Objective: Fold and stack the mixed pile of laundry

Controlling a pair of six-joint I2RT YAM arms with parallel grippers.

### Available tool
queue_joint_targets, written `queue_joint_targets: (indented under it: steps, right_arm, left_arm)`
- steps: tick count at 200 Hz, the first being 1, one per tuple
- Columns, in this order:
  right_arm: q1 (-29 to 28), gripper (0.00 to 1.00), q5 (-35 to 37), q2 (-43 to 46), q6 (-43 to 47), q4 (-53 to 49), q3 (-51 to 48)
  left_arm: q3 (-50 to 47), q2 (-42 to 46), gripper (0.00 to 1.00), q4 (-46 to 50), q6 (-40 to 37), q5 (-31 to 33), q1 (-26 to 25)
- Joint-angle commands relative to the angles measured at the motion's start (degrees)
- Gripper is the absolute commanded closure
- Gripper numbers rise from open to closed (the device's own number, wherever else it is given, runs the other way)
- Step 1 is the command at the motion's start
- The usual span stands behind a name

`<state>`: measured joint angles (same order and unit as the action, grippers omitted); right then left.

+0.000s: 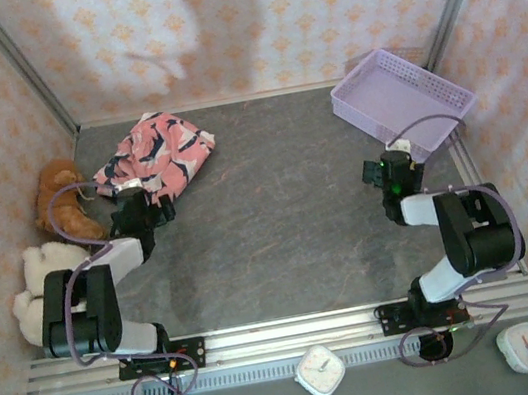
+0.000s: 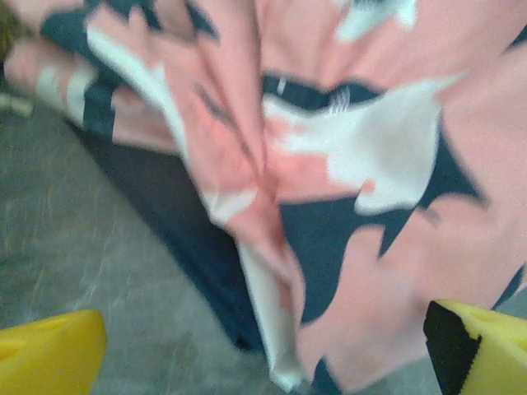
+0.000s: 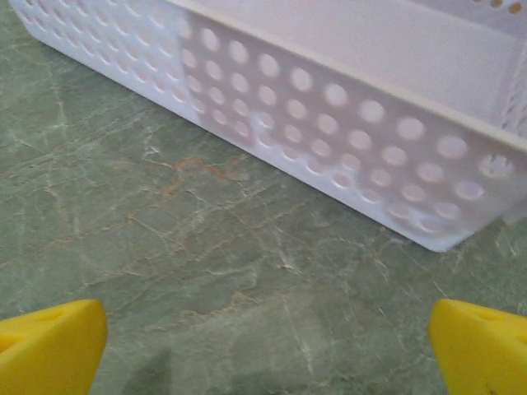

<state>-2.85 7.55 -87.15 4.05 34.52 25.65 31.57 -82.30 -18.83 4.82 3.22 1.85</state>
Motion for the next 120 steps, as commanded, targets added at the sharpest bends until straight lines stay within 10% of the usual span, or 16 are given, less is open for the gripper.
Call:
queue_joint_targets:
  steps: [1,37,120]
  right_arm:
    - [0.5,0.00,-2.9,0.0,-1.5,9.5,-1.5]
    - [0.6,0.00,-2.9,0.0,-1.4,10.1,-1.7]
    - [0.6,0.00,-2.9,-0.2,-1.4,10.4,-1.7]
  left_arm:
    - [-2.9,-0.7,0.00,-14.2,-2.8,6.5,-3.7]
    - [-9.8,-4.5,0.00,-30.8,-4.5,14.1,-7.2]
    - [-7.7,-3.3,0.00,-24.5,-3.7,11.6,-6.2]
